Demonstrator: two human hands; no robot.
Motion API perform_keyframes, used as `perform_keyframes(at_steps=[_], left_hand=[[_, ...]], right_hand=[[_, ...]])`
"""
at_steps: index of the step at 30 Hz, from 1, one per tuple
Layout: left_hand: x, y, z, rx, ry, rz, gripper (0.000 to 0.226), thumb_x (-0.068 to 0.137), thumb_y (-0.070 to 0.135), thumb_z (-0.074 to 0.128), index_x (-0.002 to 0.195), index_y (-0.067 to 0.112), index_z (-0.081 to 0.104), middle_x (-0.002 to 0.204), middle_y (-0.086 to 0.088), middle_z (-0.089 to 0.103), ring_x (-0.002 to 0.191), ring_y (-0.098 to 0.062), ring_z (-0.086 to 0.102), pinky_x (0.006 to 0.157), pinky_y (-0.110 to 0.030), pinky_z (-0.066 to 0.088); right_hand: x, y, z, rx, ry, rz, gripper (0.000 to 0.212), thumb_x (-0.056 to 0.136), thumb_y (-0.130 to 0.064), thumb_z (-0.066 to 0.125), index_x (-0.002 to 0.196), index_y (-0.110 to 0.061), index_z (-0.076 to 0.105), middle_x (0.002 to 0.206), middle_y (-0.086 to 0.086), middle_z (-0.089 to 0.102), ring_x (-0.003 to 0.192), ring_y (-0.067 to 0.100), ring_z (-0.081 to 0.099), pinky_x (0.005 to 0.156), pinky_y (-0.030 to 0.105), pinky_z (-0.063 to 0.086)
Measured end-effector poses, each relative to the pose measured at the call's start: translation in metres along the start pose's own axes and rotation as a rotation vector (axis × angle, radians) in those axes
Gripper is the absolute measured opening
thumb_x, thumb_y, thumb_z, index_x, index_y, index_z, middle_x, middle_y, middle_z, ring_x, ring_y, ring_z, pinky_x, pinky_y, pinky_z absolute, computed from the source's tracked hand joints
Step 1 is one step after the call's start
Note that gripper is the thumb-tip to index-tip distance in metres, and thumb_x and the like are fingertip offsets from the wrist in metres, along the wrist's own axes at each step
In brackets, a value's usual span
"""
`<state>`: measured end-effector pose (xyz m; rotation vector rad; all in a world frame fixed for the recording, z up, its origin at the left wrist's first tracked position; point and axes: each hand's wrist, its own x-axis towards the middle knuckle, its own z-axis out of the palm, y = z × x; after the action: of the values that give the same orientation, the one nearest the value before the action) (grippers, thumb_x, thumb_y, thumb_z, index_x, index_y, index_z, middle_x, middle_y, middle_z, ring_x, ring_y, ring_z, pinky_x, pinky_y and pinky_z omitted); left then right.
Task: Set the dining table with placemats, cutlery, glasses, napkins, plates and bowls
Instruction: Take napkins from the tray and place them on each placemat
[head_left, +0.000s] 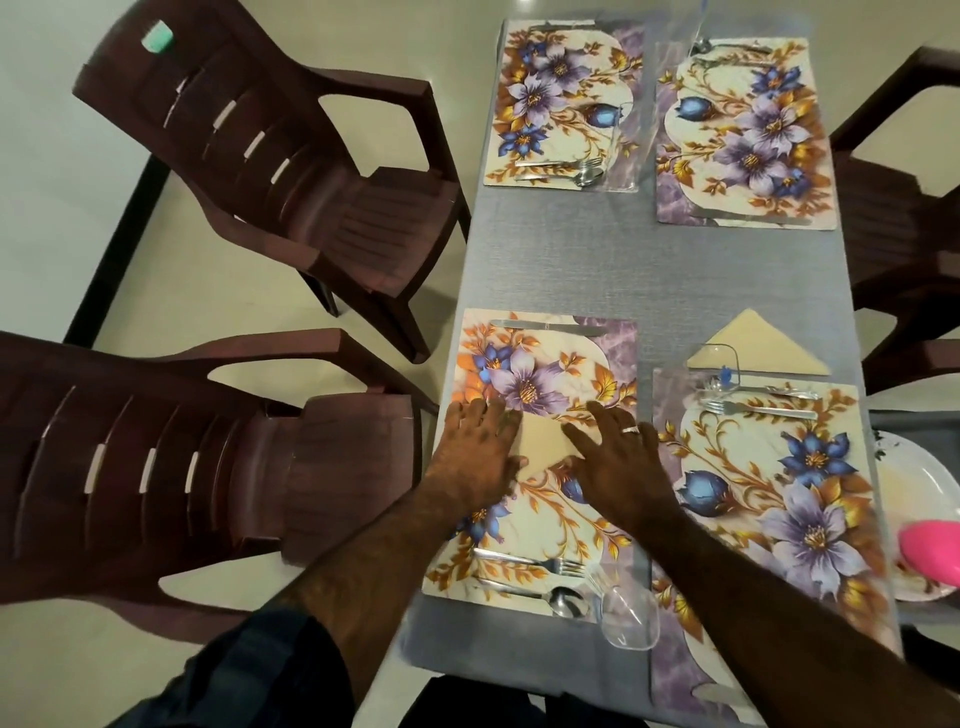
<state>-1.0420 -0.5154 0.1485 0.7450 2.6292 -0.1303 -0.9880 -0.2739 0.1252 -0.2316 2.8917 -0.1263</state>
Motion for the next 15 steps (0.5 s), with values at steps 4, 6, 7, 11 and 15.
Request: perform_keyframes(at_steps=[4,6,7,11,15], left_hand=[[-0.008,0.012,0.001,-0.043,0.030,-0.088,0.071,0.106,0.064,0.028,0.164,0.024,0.025,0.172,-0.013,0.022,0.156,-0.040,0.020,0.126,-0.062,0.008],[-0.010,0.012,0.005,-0.039,0.056,-0.074,0.070,0.106,0.063,0.024,0.166,0.028,0.018,0.176,-0.013,0.005,0.160,-0.041,0.007,0.125,-0.064,0.001],[-0.011,0.011,0.009,-0.030,0.074,-0.055,0.069,0.106,0.063,0.022,0.167,0.030,0.015,0.176,-0.012,-0.002,0.161,-0.041,0.001,0.124,-0.065,-0.002],[-0.012,0.000,0.018,-0.029,0.051,-0.056,0.070,0.105,0.065,0.013,0.167,0.036,0.001,0.175,-0.010,-0.016,0.160,-0.040,-0.015,0.122,-0.067,-0.011],[-0.012,-0.012,0.026,-0.044,0.034,-0.077,0.071,0.102,0.072,0.005,0.166,0.041,-0.003,0.174,-0.006,-0.024,0.159,-0.038,-0.021,0.122,-0.071,-0.007]], right_hand=[[0.001,-0.007,-0.002,0.055,0.011,0.093,0.059,0.099,-0.045,0.055,0.155,-0.029,0.043,0.170,0.014,0.021,0.154,0.042,0.021,0.116,0.067,0.025],[0.001,-0.015,-0.003,0.052,0.021,0.008,0.059,0.103,-0.051,0.041,0.159,-0.033,0.032,0.174,0.011,0.008,0.158,0.040,0.010,0.119,0.068,0.017],[0.002,-0.019,-0.001,0.051,0.011,-0.034,0.060,0.105,-0.055,0.034,0.161,-0.036,0.026,0.175,0.009,0.000,0.160,0.038,0.002,0.121,0.069,0.012],[0.010,-0.024,0.006,0.045,-0.035,-0.088,0.063,0.106,-0.065,0.016,0.164,-0.041,0.016,0.174,0.007,-0.013,0.159,0.035,-0.017,0.121,0.072,-0.001],[0.007,-0.022,0.012,0.005,-0.047,-0.080,0.069,0.104,-0.070,0.015,0.165,-0.039,0.015,0.174,0.010,-0.012,0.159,0.036,-0.016,0.120,0.073,0.000]])
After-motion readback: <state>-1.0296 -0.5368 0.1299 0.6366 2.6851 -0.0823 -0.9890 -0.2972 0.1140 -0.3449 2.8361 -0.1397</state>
